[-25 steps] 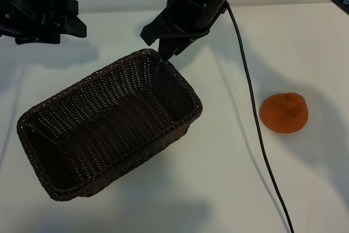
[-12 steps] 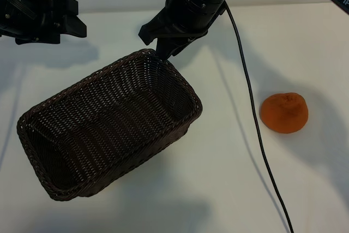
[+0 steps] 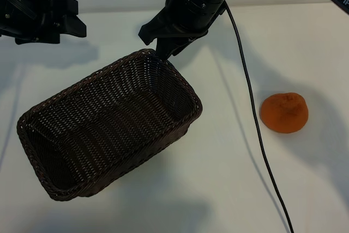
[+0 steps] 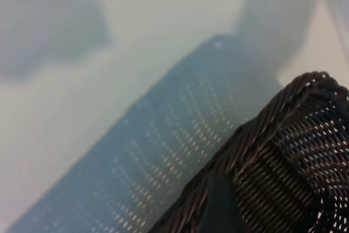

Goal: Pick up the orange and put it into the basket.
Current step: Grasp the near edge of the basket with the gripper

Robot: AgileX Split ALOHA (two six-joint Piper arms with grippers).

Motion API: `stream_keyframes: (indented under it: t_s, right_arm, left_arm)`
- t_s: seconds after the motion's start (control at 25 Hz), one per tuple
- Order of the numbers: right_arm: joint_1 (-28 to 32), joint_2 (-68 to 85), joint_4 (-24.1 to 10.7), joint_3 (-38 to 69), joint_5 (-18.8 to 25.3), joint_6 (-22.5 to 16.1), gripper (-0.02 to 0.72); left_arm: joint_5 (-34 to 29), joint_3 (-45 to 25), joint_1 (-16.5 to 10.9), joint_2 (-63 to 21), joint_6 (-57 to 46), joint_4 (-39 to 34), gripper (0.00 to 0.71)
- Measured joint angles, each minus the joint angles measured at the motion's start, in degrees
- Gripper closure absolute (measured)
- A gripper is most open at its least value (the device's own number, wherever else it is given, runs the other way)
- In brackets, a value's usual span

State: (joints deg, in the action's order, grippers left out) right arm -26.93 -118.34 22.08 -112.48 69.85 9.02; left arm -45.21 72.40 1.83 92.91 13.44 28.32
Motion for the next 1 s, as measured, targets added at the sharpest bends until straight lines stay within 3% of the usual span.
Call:
stream_keyframes:
  t_s: [0.4, 0.6, 0.84, 1.0]
  right_arm:
    - [0.00, 0.00, -0.04, 0.00, 0.00, 0.00, 0.207]
    - [0.00, 0.00, -0.04, 0.00, 0.00, 0.00, 0.189]
    - [0.00, 0.00, -0.04, 0.00, 0.06, 0.48, 0.189]
    - [0.00, 0.00, -0.27, 0.00, 0.06, 0.48, 0.187]
  left_arm:
    - [-4.80, 0.00, 0.00, -3.37, -1.57, -1.80, 0.122]
    - [-5.19, -3.63, 0.00, -11.82, -7.93, -7.49, 0.122]
    - [-2.58, -15.38, 0.00, -22.59, -19.68, -15.24, 0.122]
    - [-0.67, -23.21, 0.00, -29.05, -25.97, -16.58, 0.122]
